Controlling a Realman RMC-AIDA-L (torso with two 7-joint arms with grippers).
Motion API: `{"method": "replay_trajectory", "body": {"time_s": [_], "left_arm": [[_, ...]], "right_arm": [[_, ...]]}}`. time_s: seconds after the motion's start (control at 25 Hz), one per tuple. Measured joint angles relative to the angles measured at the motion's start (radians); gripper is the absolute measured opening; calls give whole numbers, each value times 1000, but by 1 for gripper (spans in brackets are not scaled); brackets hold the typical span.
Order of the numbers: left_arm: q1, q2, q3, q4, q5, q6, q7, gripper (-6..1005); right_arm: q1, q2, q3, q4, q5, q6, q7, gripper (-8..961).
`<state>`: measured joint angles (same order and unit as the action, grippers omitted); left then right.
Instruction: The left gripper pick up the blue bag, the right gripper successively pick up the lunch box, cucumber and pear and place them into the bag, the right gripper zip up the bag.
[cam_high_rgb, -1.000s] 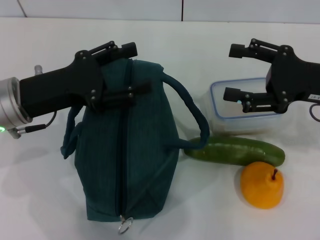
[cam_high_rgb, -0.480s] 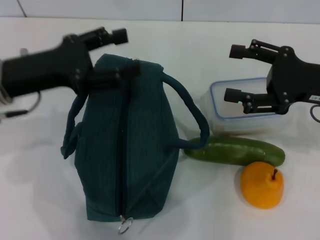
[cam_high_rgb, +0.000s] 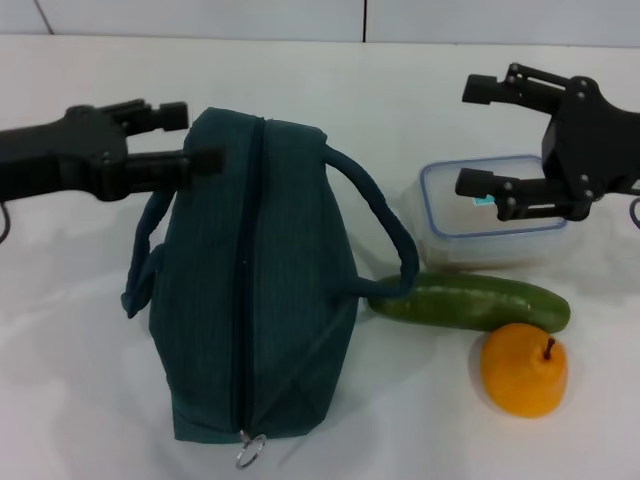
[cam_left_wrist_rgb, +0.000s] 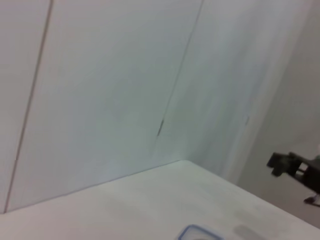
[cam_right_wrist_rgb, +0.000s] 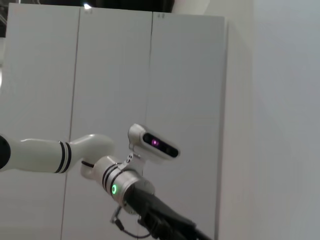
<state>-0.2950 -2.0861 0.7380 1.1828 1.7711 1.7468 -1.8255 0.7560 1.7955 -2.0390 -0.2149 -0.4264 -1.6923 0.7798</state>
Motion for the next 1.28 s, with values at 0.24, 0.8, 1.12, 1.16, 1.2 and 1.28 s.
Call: {"method": "replay_trajectory", "body": {"time_s": [0.24,0.8,1.12,1.16,1.2,1.28], "left_arm": [[37,0,-30,-11,10,-6,-1,876],[-15,5,-21,-151,78,-76,47,875],[-25,12,-28,-179,78,-93,99,828],[-25,12,-28,-180,79,-94,105,798],[-25,10,-28,-182,79,-94,111,768],[-25,6,-28,-189,79,-95,129,708]], "right_arm": [[6,7,0,-17,-4,20,-2,874],[5,25,0,-32,-37,22,-8,874],[-15,35,0,-32,-37,22,-10,874],[-19,36,1,-31,-37,22,-11,874],[-24,37,4,-31,-37,22,-13,874],[-39,42,21,-30,-37,23,-26,874]]}}
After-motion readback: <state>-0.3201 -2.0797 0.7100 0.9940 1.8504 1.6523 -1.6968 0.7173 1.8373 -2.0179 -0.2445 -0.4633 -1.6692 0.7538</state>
